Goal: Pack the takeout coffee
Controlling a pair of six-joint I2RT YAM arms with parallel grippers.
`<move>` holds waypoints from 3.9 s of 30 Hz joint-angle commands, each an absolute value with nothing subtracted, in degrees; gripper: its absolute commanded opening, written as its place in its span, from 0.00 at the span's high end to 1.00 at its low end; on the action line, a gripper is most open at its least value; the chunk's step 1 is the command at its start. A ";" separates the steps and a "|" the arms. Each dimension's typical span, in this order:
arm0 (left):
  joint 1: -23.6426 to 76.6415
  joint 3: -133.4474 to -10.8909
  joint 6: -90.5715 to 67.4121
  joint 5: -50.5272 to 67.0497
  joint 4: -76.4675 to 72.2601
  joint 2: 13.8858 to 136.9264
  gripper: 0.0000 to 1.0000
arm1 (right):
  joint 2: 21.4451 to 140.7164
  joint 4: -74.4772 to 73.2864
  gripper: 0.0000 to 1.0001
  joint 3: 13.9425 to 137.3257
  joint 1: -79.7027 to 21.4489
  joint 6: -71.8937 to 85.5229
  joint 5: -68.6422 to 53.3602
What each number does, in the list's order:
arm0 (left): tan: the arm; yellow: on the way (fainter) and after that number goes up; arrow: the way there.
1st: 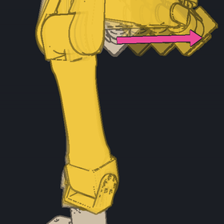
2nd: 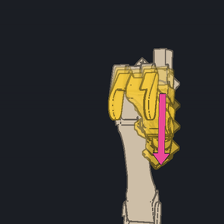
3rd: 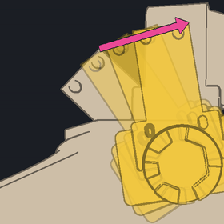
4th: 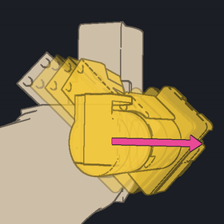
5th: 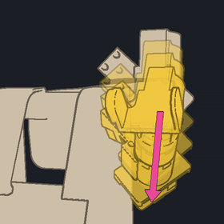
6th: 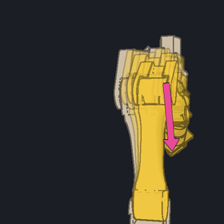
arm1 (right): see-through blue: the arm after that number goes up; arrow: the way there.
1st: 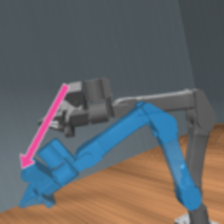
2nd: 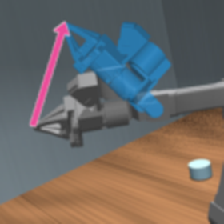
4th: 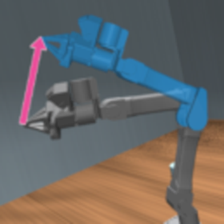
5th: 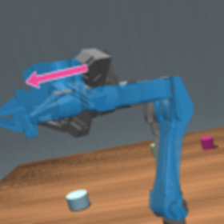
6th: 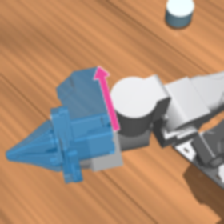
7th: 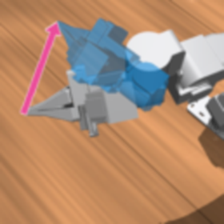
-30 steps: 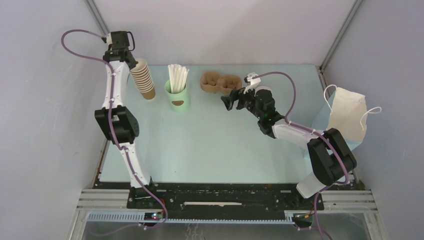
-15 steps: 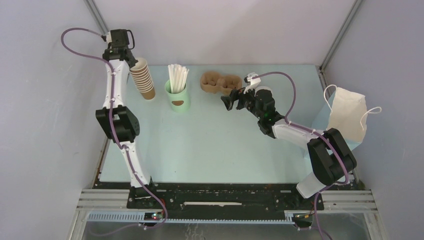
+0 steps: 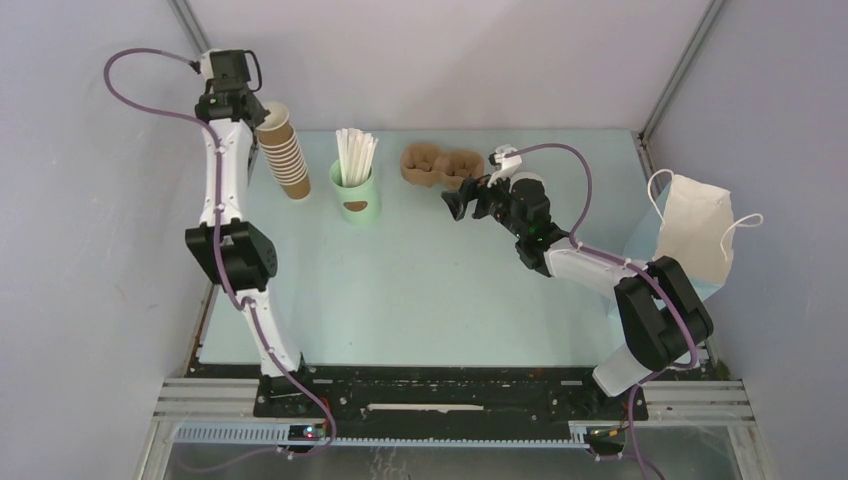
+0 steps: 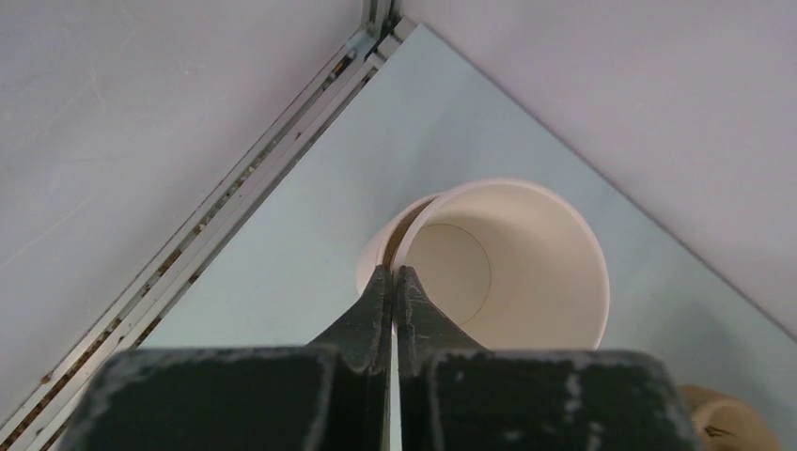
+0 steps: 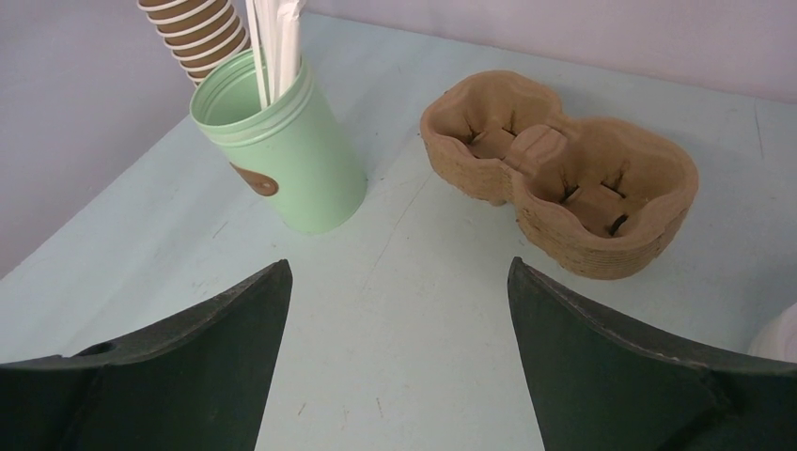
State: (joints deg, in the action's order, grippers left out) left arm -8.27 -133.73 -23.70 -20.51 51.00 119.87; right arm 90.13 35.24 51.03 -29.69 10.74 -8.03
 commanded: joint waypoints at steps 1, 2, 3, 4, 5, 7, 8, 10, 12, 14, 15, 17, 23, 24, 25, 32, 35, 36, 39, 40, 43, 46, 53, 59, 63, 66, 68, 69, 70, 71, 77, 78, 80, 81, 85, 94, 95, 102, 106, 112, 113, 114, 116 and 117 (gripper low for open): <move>-8.23 -137.48 -26.11 -20.15 47.29 110.71 1.00 | 90.48 38.29 0.06 51.61 -29.27 11.81 -7.88; -8.18 -137.64 -26.37 -20.15 47.20 109.76 1.00 | 90.55 38.44 0.06 51.62 -29.27 11.85 -8.03; -8.17 -137.64 -26.57 -19.78 47.24 108.51 1.00 | 90.60 38.49 0.06 51.64 -29.27 11.86 -8.08; -8.17 -137.59 -26.95 -19.26 47.39 107.33 1.00 | 90.50 38.50 0.06 51.66 -29.27 11.76 -8.09; -8.13 -137.49 -27.26 -18.73 47.64 105.97 1.00 | 90.45 38.35 0.06 51.63 -29.19 11.73 -7.94; -7.84 -136.93 -28.16 -17.68 48.92 102.99 1.00 | 90.23 37.88 0.06 51.63 -28.97 11.61 -7.74; -7.52 -135.70 -28.76 -16.90 49.69 101.01 1.00 | 90.14 37.62 0.06 51.60 -28.88 11.54 -7.67; -6.51 -131.15 -29.30 -13.33 50.86 96.56 1.00 | 90.08 37.17 0.06 51.61 -28.59 11.29 -7.01; -4.16 -124.03 -27.73 -9.45 51.54 91.43 1.00 | 90.30 36.73 0.06 51.61 -28.35 11.19 -6.54; 0.23 -114.27 -24.47 -7.52 51.12 84.96 1.00 | 90.40 35.61 0.06 51.74 -28.24 10.79 -6.03; 3.15 -108.24 -22.67 -6.85 50.28 81.55 1.00 | 90.29 34.86 0.06 51.75 -28.22 10.53 -5.33; 9.66 -96.21 -18.17 -4.97 46.78 73.22 1.00 | 89.78 32.75 0.06 51.85 -28.05 10.85 -3.60; 27.11 -67.39 -15.29 1.94 33.34 63.69 1.00 | 89.45 22.42 0.07 52.76 -25.45 15.95 7.78; 29.01 -64.65 -15.41 2.70 31.29 64.00 1.00 | 90.16 19.38 0.07 54.53 -24.74 16.55 9.42; 30.61 -62.22 -15.20 3.02 29.29 64.56 1.00 | 91.10 16.09 0.09 56.12 -23.98 16.60 11.02; 33.48 -56.00 -19.30 5.87 22.15 71.53 1.00 | 95.42 0.40 0.15 64.36 -18.75 14.97 11.86; 33.57 -52.27 -21.41 3.66 18.84 71.31 1.00 | 97.50 -6.74 0.14 67.84 -17.22 13.79 10.75; 33.52 -51.61 -21.89 3.94 18.28 71.39 1.00 | 99.03 -9.63 0.16 70.61 -16.75 13.20 11.01; 33.73 -50.53 -22.60 3.70 16.44 72.73 1.00 | 105.85 -19.93 0.23 81.48 -15.41 12.55 12.96; 33.68 -50.28 -23.04 3.85 15.87 73.44 1.00 | 107.68 -22.38 0.23 84.78 -15.02 12.91 13.38; 34.02 -49.17 -24.08 3.07 14.58 75.23 1.00 | 111.29 -23.69 0.22 91.49 -14.70 11.57 12.08; 34.80 -47.77 -24.20 0.32 13.77 74.63 1.00 | 112.50 -21.57 0.22 92.00 -14.79 10.83 11.51; 36.74 -49.68 -24.40 -5.63 17.18 77.59 0.96 | 114.32 -20.28 0.38 90.75 -14.60 9.50 9.68; 37.02 -49.78 -24.49 -6.22 17.85 76.57 0.74 | 116.62 -21.01 0.47 91.66 -14.02 9.46 8.07; 37.14 -50.01 -23.31 -8.32 18.11 73.09 0.59 | 118.48 -21.01 0.49 93.36 -13.48 9.66 5.67; 37.13 -50.15 -22.04 -10.10 18.37 70.10 0.50 | 119.48 -20.53 0.49 94.11 -13.37 9.82 3.85; 37.15 -50.52 -21.35 -10.59 18.46 68.21 0.42 | 119.89 -20.51 0.50 94.68 -13.30 9.80 3.54; 37.15 -50.93 -21.20 -10.80 18.61 67.46 0.40 | 119.99 -20.33 0.50 94.86 -13.28 9.84 3.33; 37.10 -51.56 -21.10 -11.07 19.15 66.73 0.38 | 119.98 -19.94 0.51 94.87 -13.27 9.84 3.05; 37.13 -52.62 -20.82 -10.93 19.80 66.22 0.36 | 120.12 -19.65 0.52 94.98 -13.27 9.84 2.86; 37.08 -61.44 -17.85 -10.25 22.58 66.64 0.31 | 121.02 -19.22 0.56 96.16 -13.21 10.23 0.68; 37.09 -62.79 -17.19 -10.26 22.59 67.16 0.29 | 121.19 -19.23 0.57 96.30 -13.18 10.35 0.62; 37.14 -65.37 -16.36 -10.40 22.48 68.74 0.29 | 121.61 -19.35 0.59 96.81 -13.18 10.39 0.62; 37.13 -66.49 -16.09 -10.51 22.57 69.52 0.28 | 121.83 -19.62 0.61 97.11 -13.11 10.41 0.62; 37.06 -66.28 -15.70 -10.18 20.98 70.13 0.28 | 122.26 -19.61 0.67 97.46 -12.89 10.68 0.61; 37.06 -62.27 -14.65 -10.81 19.47 68.55 0.27 | 122.83 -19.59 0.71 97.82 -11.76 12.15 -2.92; 37.09 -62.22 -14.80 -10.69 19.36 68.55 0.27 | 122.87 -19.53 0.72 97.74 -11.58 12.33 -3.31; 37.09 -61.81 -15.01 -10.24 19.24 68.50 0.27 | 122.50 -18.50 0.85 96.96 -10.77 13.24 -5.78; 37.06 -61.61 -15.12 -10.09 19.07 68.59 0.27 | 121.97 -17.50 0.88 96.05 -10.48 13.74 -6.79; 37.08 -61.52 -15.12 -9.96 19.12 68.79 0.27 | 121.53 -17.02 0.95 95.44 -10.02 14.11 -7.38; 37.09 -61.52 -15.12 -10.00 19.08 68.87 0.27 | 121.21 -16.78 0.95 95.11 -10.06 14.07 -7.26; 37.08 -61.52 -15.12 -9.96 19.07 68.91 0.27 | 121.00 -16.63 0.95 94.83 -10.03 14.06 -7.17; 37.08 -61.52 -15.12 -10.05 19.09 68.95 0.27 | 120.33 -16.32 0.95 94.31 -10.02 14.06 -6.81; 37.06 -61.52 -15.12 -10.10 19.08 69.05 0.27 | 119.85 -16.12 0.96 94.00 -10.06 14.11 -6.63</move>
